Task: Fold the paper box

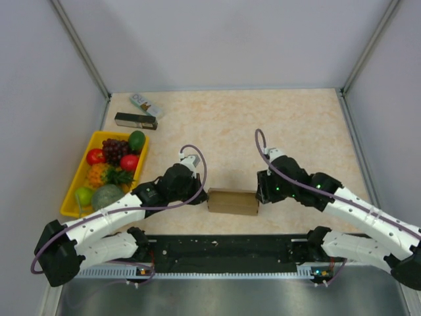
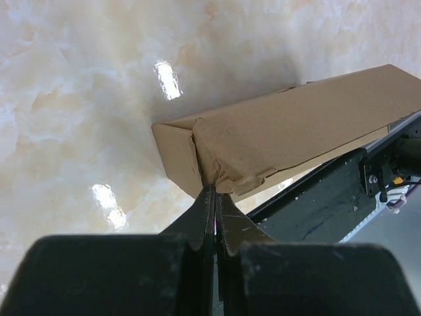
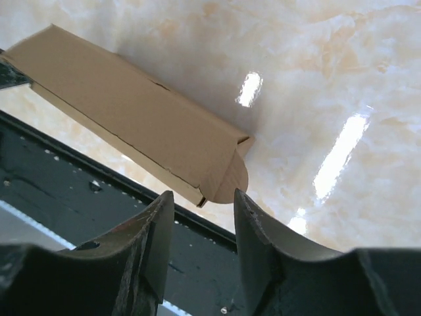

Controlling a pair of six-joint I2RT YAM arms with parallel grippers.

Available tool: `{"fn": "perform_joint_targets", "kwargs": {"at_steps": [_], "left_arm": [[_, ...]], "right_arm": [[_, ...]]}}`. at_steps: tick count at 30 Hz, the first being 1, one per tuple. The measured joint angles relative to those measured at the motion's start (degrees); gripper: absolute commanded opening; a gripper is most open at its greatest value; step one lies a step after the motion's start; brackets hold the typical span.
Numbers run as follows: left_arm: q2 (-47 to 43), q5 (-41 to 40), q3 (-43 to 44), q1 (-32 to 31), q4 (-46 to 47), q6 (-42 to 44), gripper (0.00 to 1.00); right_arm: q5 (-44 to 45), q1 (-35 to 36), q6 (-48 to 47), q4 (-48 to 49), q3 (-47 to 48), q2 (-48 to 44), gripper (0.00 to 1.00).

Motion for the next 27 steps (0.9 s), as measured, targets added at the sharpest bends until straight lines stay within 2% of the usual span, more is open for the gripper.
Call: {"fn": "perform_joint_targets", "kwargs": {"at_steps": [4, 11, 14, 18, 21, 23, 24, 27], "left_arm": [[0.0, -0.1, 0.1, 0.0, -0.3, 0.4, 0.00], [0.0, -0.1, 0.1, 0.0, -0.4, 0.6, 0.00], [0.0, -0.1, 0.1, 0.0, -0.4, 0.6, 0.00], [0.0, -0.1, 0.1, 0.0, -0.4, 0.6, 0.00], [0.3, -0.1, 0.3, -0.2, -0.4, 0.6, 0.00], [0.5, 0.0, 0.5, -0.2, -0.4, 0.6, 0.00], [0.7, 0.0, 0.5, -0.3, -0.4, 0.6, 0.00], [1.0, 0.1, 0.8, -0.3, -0.5, 0.6, 0.00]], "right_arm": [[6.4, 5.7, -1.6, -2.8, 2.9, 5.0, 0.40], [13.7, 8.8, -2.8, -6.3, 4.7, 10.4, 0.40], [15.2, 9.4, -2.9, -6.7, 4.8, 12.1, 0.32], [17.9, 10.5, -2.8, -7.1, 4.8, 13.5, 0.16], [18.5, 10.7, -2.3, -7.0, 4.8, 13.6, 0.11], [18.6, 10.8, -1.9, -6.7, 4.8, 13.6, 0.14], [18.6, 10.8, -1.8, -6.6, 4.8, 13.6, 0.20], [18.6, 10.8, -1.8, -5.9, 4.8, 13.6, 0.21]]}}
